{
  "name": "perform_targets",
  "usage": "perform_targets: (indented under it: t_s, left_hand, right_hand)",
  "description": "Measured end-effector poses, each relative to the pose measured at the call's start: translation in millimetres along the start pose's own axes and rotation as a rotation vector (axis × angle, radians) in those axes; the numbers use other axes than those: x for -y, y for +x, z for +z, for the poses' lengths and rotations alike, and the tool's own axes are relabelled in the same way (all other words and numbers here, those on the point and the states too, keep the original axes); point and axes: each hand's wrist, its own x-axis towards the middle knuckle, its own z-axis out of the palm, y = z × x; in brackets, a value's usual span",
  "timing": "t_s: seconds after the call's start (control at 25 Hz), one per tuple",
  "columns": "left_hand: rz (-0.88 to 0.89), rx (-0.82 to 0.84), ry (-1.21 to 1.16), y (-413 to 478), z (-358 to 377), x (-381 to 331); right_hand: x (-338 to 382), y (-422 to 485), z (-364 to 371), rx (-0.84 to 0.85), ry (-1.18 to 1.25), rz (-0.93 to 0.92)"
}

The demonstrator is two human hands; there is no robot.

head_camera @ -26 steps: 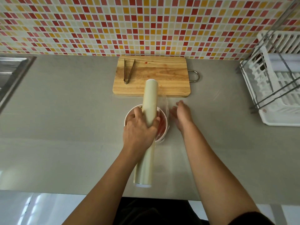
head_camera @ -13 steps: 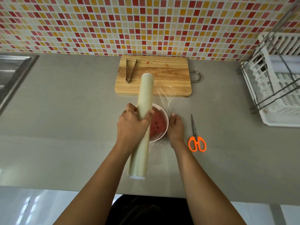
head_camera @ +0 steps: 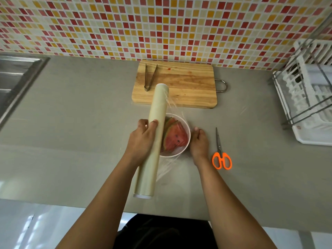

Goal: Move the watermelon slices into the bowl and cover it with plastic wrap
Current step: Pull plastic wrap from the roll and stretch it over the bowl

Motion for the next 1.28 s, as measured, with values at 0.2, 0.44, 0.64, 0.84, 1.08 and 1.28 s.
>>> perform_targets:
  t_s: [0.2,0.44,0.64,0.84,1.08,1.28]
  left_hand:
    - [0.065,-0.045,0.093,0,0,-1]
    - [0.102,-0.091,0.141,1,5,1]
    - [0.069,-0.093,0.11,-3,10,3]
    - [0.086,-0.106,0.118,-11,12,1]
    - [0.129,-0.14,0.107,-17,23,0]
    - [0.177,-0.155,0.072,-16,30,-4]
  right_hand:
    - [0,-6,-1,0.07,0.146,0.0]
    - [20,2,-9,0.109,0.087,0.12]
    - [62,34,5,0.28,0.042,0.125]
    - [65,56,19,0.059,0.069,0.189]
    - [74,56,24,-0.185,-0.027,0.184]
    - [81,59,29,-0.118,0.205,0.278]
